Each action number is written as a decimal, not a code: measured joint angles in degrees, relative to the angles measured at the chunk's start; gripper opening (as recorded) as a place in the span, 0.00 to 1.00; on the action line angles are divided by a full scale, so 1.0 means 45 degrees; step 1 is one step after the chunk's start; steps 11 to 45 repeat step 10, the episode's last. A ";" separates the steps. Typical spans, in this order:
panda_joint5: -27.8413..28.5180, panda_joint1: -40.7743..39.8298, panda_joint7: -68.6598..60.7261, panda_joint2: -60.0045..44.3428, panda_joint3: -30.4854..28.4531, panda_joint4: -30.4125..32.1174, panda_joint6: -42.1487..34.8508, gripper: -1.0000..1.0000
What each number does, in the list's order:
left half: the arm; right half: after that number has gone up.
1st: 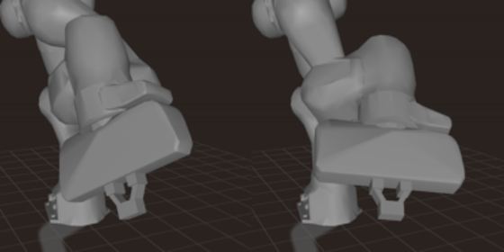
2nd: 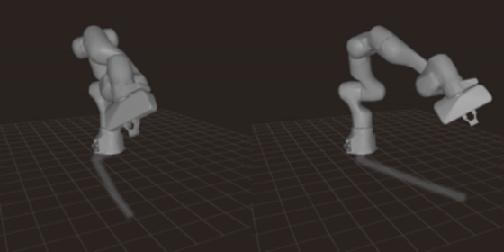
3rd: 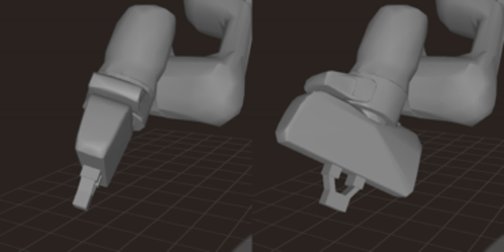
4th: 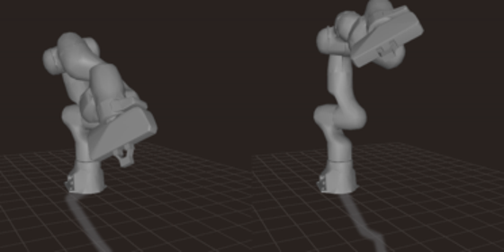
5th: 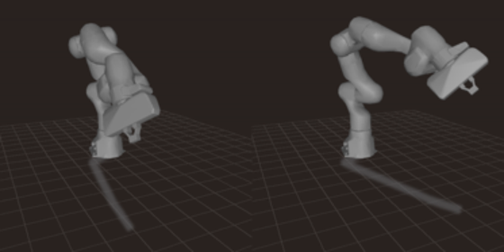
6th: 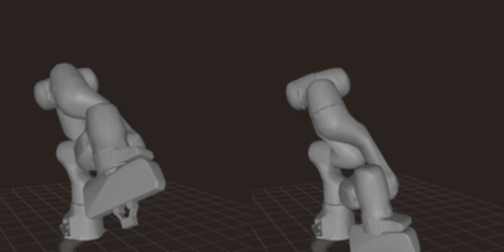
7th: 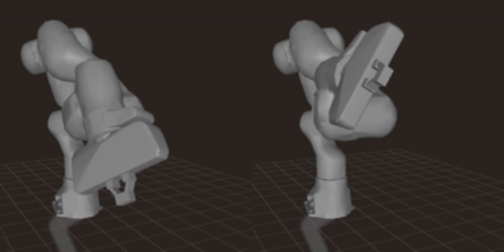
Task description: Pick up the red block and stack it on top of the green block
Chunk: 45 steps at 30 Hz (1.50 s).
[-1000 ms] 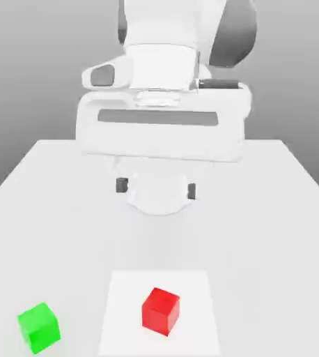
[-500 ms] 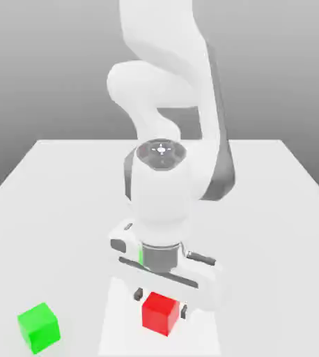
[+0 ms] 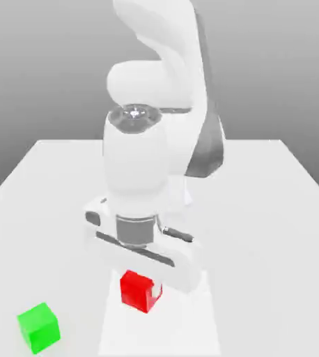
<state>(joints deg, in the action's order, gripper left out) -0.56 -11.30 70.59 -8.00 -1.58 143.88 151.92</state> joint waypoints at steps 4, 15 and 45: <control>-0.0516 -0.1209 -0.0442 -0.1098 -0.0953 -0.1222 -0.0143 0.00; -0.0837 -0.1523 -0.0679 -0.2296 -0.0897 -0.1466 0.0797 1.00; -0.0837 -0.1523 -0.0679 -0.2296 -0.0897 -0.1466 0.0797 1.00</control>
